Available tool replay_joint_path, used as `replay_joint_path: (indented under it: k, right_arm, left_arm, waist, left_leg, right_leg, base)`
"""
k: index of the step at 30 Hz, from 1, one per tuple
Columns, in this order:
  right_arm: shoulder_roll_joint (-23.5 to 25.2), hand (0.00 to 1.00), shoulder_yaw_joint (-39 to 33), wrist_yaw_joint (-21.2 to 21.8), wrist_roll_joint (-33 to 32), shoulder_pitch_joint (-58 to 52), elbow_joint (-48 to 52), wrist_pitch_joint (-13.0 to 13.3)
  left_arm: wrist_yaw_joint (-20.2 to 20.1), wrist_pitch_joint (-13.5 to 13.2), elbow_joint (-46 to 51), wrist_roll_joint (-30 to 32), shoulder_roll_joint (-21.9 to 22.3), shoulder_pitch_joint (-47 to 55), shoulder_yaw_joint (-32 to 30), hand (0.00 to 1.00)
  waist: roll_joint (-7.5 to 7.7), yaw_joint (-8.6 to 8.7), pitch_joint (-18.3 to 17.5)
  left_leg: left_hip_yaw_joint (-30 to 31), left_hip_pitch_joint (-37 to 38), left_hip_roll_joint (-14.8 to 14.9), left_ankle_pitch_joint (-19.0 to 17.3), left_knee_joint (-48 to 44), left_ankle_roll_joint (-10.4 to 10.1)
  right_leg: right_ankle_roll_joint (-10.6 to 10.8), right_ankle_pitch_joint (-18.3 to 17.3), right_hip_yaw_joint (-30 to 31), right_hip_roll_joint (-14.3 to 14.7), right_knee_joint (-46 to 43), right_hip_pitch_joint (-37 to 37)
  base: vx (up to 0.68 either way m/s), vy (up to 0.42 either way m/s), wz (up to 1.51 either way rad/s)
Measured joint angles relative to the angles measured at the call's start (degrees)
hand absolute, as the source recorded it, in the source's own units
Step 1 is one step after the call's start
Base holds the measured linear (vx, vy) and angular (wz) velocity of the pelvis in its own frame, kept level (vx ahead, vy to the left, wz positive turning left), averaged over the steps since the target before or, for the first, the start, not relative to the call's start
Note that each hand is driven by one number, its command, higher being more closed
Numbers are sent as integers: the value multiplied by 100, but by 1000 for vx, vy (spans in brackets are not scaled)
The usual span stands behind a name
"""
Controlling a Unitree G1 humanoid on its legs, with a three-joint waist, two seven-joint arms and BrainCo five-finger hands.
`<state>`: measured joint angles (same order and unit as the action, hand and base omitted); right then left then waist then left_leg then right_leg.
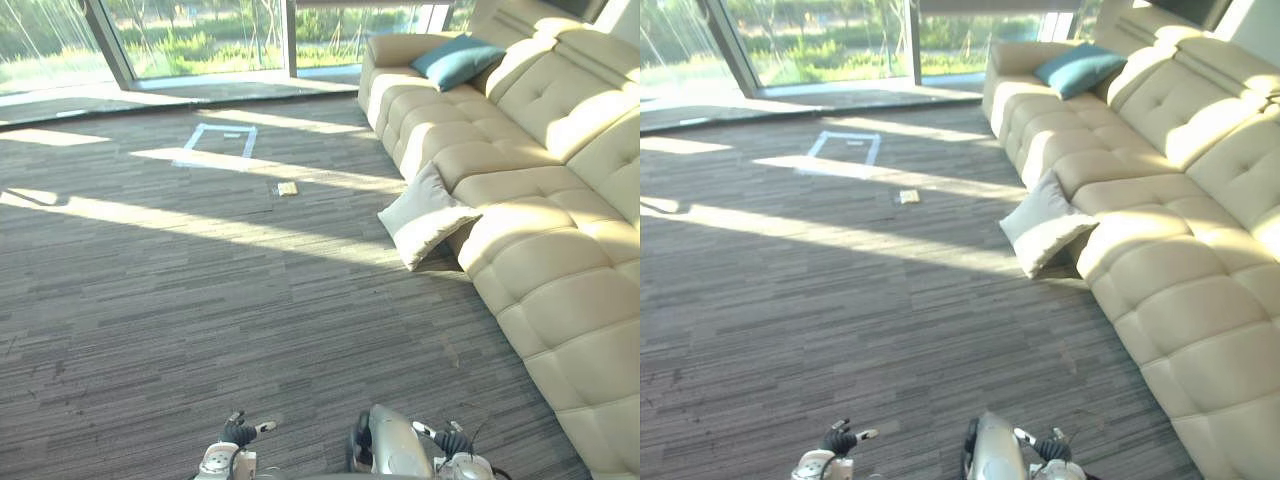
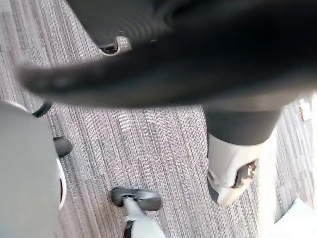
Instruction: Pick up cushions and gather them together orderly.
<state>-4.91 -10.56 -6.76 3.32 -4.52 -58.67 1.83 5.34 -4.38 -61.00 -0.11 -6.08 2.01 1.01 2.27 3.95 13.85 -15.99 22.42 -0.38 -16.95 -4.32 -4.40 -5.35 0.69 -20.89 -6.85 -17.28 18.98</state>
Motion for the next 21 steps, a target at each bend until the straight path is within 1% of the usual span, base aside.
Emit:
replay_joint_path:
  k: [1,2,3,4,5,6,7,8,10,11,13,14,15,16,17,18,19,20,21]
  right_arm:
    - [-23,0,-124,-28,51,-11,-33,-18]
    - [-28,0,-232,-33,81,-28,-35,-20]
    - [-67,0,-280,-21,103,-41,-17,-25]
    - [-93,0,-275,13,107,-58,45,-66]
    - [-104,0,-248,15,113,-70,123,-100]
    - [-101,0,-221,-3,101,-80,177,-111]
    - [-49,0,-210,-7,90,-73,185,-111]
    - [-7,0,-196,-10,70,-66,199,-110]
    - [60,0,-172,-9,52,-79,320,-114]
    - [60,0,-144,-6,55,-64,412,-107]
    - [31,0,-142,-11,57,-20,420,-103]
    - [34,0,-108,-40,62,-21,427,-99]
    - [31,0,-31,-74,62,-14,460,-102]
    - [35,0,-15,-88,76,-64,558,-105]
    - [28,0,8,-95,81,-129,575,-104]
    - [22,0,27,-101,95,-172,617,-104]
    - [16,0,26,-106,103,-194,633,-103]
    - [53,0,58,-103,113,-291,618,-118]
    - [150,0,169,-96,114,-363,623,-118]
  left_arm:
    - [-18,4,-8,15,67,-8,-19,0]
    - [-33,-5,3,35,130,2,-35,0]
    - [-47,-12,10,68,235,-5,-90,0]
    - [-55,-10,67,124,298,-7,-331,0]
    - [-57,-12,98,133,325,6,-457,0]
    - [-56,-5,193,128,340,33,-631,0]
    - [-55,-16,341,126,326,70,-699,0]
    - [-59,-25,432,123,277,87,-725,0]
    - [-58,-31,613,117,286,99,-881,0]
    - [-57,-35,696,97,308,101,-921,0]
    - [-49,-63,789,94,398,84,-978,0]
    - [-44,-105,804,90,435,80,-1062,0]
    - [-47,-143,806,77,446,79,-1116,0]
    - [-44,-156,817,39,453,77,-1120,0]
    - [-28,-155,815,5,459,80,-1113,0]
    - [-4,-152,804,-4,463,91,-1100,0]
    - [5,-146,787,-6,472,114,-1100,0]
    - [9,-143,735,-14,441,125,-1115,0]
    - [22,-144,718,-14,333,143,-1117,0]
  waist:
    - [-123,39,-22]
    - [-244,41,-79]
    - [-347,59,-62]
    - [-488,69,19]
    - [-538,69,42]
    - [-538,60,86]
    - [-435,-34,134]
    - [-343,-62,151]
    - [-163,-145,130]
    - [-155,-212,138]
    - [-192,-365,121]
    - [-191,-405,121]
    - [-181,-424,127]
    - [-186,-427,123]
    - [-195,-432,108]
    - [-216,-446,53]
    - [-257,-446,-27]
    - [-199,-463,-149]
    - [34,-528,-283]
  left_leg:
    - [111,98,114,-11,-281,-20]
    - [166,-73,239,1,-750,-39]
    - [257,-392,431,85,-1649,-176]
    - [429,-1009,802,594,-3279,-591]
    - [525,-1370,1017,923,-4219,-789]
    - [511,-1755,1298,847,-5225,-741]
    - [409,-2042,1434,649,-5711,-577]
    - [339,-2205,1442,544,-5737,-479]
    - [89,-2722,1416,362,-5241,-225]
    - [82,-3042,1342,270,-4726,-117]
    - [241,-3305,1162,262,-3441,-100]
    - [584,-3397,1015,305,-2661,-144]
    - [920,-3539,892,350,-2316,-164]
    - [1156,-3626,780,441,-2114,-258]
    - [1232,-3630,754,491,-1983,-273]
    - [1203,-3645,767,608,-1902,-178]
    - [1210,-3651,772,765,-1916,-103]
    - [1120,-3636,741,1058,-2205,-64]
    - [750,-3542,646,741,-2377,8]
  right_leg:
    - [-187,28,110,45,-518,35]
    - [-227,-224,100,77,-687,38]
    - [-227,-452,60,137,-793,-61]
    - [-259,-705,78,349,-741,-381]
    - [-292,-808,98,504,-677,-609]
    - [-352,-952,163,704,-549,-984]
    - [-393,-1115,323,821,-394,-1459]
    - [-395,-1180,441,852,-279,-1710]
    - [-304,-1226,781,878,89,-2202]
    - [-245,-1242,995,883,278,-2421]
    - [-84,-1318,1433,866,411,-2637]
    - [67,-1435,1688,835,440,-2783]
    - [121,-1573,1904,794,422,-2924]
    - [236,-1737,2129,755,358,-2992]
    - [337,-1877,2260,716,289,-3017]
    - [420,-2136,2464,681,112,-3023]
    - [526,-2312,2624,671,-35,-3029]
    - [723,-2500,2820,559,-350,-2993]
    - [865,-2560,2873,331,-958,-2755]
  base:
    - [730,-167,20]
    - [834,-238,5]
    - [643,-222,-15]
    - [649,-213,-23]
    - [649,-172,-41]
    - [624,-139,-60]
    - [605,-126,-66]
    - [547,-114,-72]
    - [447,-85,-76]
    - [470,-26,-96]
    - [448,51,-117]
    - [453,163,-122]
    - [575,250,-120]
    - [595,314,-98]
    - [598,377,-103]
    - [507,363,-90]
    - [548,411,-103]
    - [568,422,-106]
    - [658,492,-125]
